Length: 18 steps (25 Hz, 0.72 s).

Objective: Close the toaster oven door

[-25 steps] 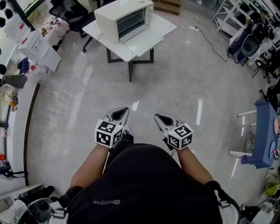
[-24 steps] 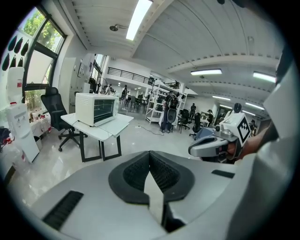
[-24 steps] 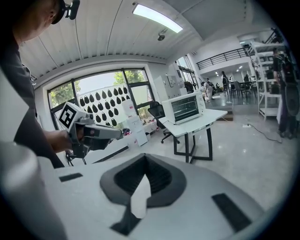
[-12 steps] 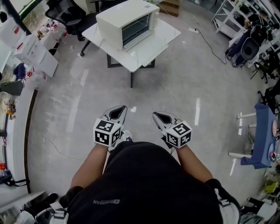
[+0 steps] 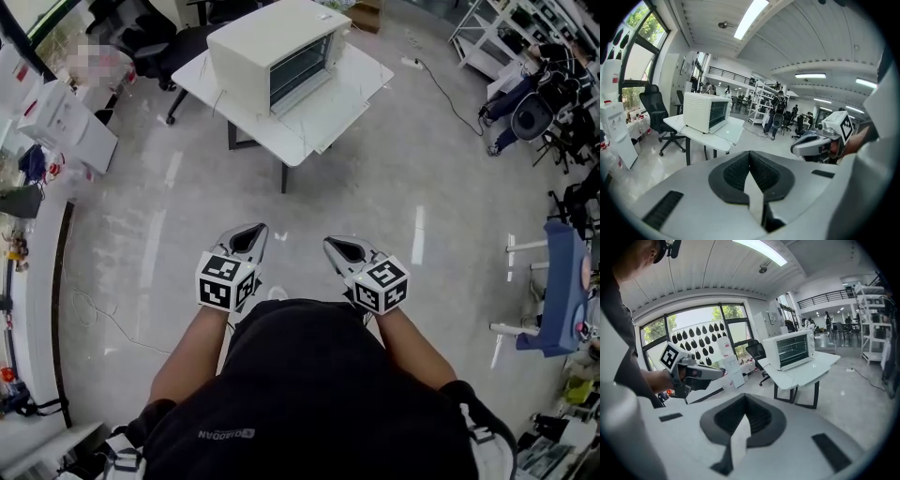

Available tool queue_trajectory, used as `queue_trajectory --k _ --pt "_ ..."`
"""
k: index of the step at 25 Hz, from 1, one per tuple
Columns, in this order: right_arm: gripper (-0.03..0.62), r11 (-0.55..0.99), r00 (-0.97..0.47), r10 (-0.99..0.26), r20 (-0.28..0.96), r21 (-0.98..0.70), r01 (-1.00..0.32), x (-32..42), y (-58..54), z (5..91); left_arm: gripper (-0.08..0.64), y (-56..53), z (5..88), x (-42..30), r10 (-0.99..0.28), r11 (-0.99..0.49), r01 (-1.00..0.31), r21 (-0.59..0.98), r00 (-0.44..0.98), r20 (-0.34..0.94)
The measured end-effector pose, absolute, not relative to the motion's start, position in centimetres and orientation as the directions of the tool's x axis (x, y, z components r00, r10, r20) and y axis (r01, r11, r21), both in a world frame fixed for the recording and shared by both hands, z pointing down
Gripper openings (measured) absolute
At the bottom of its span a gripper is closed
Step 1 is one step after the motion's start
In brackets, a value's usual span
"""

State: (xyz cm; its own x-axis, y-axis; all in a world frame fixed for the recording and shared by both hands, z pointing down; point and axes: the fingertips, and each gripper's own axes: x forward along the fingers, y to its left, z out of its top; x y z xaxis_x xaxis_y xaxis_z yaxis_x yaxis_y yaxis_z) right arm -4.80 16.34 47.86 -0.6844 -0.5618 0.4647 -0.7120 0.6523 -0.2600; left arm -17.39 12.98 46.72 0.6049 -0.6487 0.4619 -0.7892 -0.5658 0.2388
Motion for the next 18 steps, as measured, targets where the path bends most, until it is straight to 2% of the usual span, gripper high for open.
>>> queue_trajectory --k 6,13,18 --pt "0.002 0.649 -0.678 -0.542 0.497 -0.265 -0.713 -6.2 15.0 48.9 0.003 11.9 48.3 -18.3 -0.626 -0.571 -0.778 0.261 0.619 0.474" --pt "0.002 0.661 -0.691 -0.524 0.497 -0.274 -0.698 -7.6 13.4 49.0 0.003 10.6 48.9 -21.7 -0.655 -0.526 -0.814 0.247 0.573 0.493" --pt "0.002 0.654 -0.691 -0.527 0.494 -0.283 -0.701 -7.2 11.5 49.3 0.003 9.7 49.3 -21.2 -0.646 -0.531 -0.81 0.248 0.576 0.5"
